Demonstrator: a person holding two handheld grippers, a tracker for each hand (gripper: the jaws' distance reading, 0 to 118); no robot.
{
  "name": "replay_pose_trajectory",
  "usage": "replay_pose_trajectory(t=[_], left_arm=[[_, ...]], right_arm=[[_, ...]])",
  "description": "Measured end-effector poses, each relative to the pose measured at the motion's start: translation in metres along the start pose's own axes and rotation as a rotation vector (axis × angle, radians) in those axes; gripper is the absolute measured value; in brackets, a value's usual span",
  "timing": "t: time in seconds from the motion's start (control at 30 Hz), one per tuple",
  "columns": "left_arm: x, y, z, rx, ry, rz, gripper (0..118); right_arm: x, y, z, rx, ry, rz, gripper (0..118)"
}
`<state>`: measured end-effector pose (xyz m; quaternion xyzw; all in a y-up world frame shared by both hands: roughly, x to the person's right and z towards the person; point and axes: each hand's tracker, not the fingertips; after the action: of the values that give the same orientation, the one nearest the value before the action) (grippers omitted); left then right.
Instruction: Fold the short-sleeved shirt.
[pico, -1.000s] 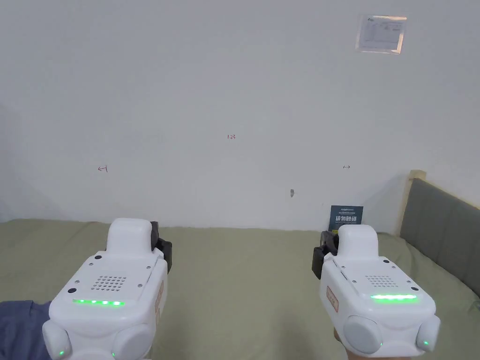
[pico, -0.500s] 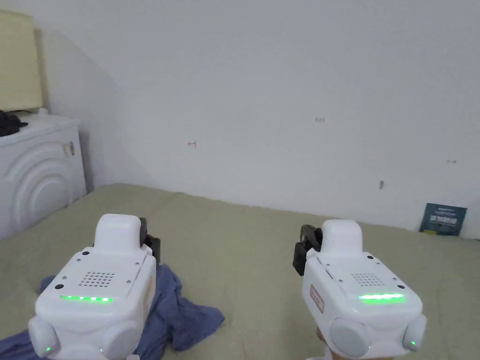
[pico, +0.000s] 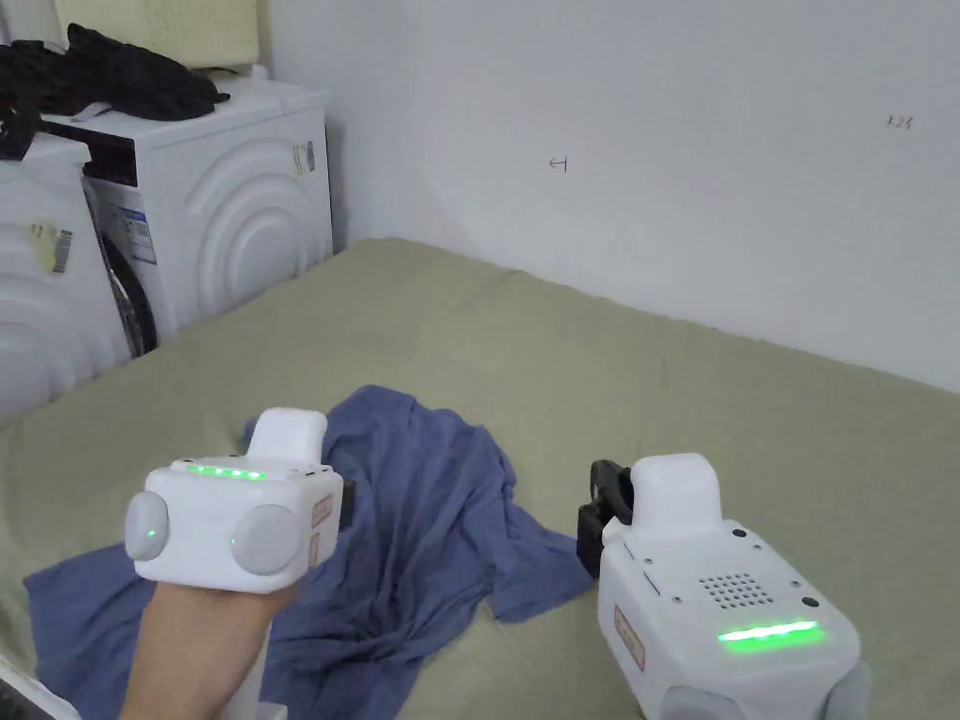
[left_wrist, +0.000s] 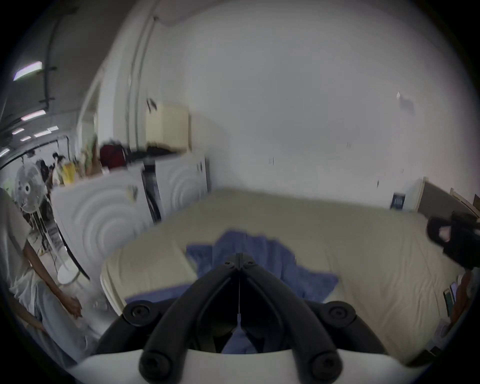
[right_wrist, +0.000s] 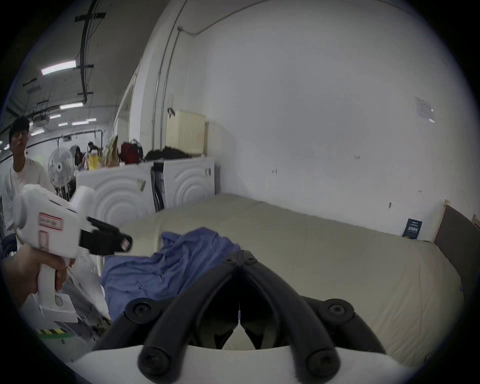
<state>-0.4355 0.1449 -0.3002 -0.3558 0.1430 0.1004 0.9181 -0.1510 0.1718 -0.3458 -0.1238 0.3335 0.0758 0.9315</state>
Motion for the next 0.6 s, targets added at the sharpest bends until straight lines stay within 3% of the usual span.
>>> replay_pose_trajectory(t=[0.23,0.27,0.3,0.33,0.37,0.4,0.43,0.6], left_arm=[[-0.004,-0.014,-0.118,-0.234,-0.051,0.001,0],[-0.004,-0.013,-0.127,-0.239,-0.066,0.000,22],[-0.003,-0.011,-0.135,-0.233,-0.059,0.000,86],[-0.002,-0.010,-0.146,-0.255,-0.048,-0.015,118],[-0.002,-0.010,-0.157,-0.288,-0.032,-0.038,115],[-0.008,-0.005,-0.162,-0.169,0.000,-0.136,116],[-0.005,0.000,-0.175,-0.244,-0.010,-0.042,117],[0.003,-0.002,-0.207,-0.284,0.021,-0.018,117]], right_arm=[[0.015,-0.040,-0.064,-0.101,0.022,0.001,0],[0.018,-0.043,-0.070,-0.108,0.021,-0.001,0],[0.020,-0.044,-0.073,-0.114,0.017,-0.009,0],[0.023,-0.047,-0.077,-0.119,0.013,-0.023,0],[0.026,-0.050,-0.080,-0.121,0.013,-0.039,0],[0.028,-0.052,-0.083,-0.124,0.014,-0.052,0],[0.031,-0.059,-0.086,-0.126,0.012,-0.057,0],[0.035,-0.069,-0.090,-0.145,0.002,-0.062,0]])
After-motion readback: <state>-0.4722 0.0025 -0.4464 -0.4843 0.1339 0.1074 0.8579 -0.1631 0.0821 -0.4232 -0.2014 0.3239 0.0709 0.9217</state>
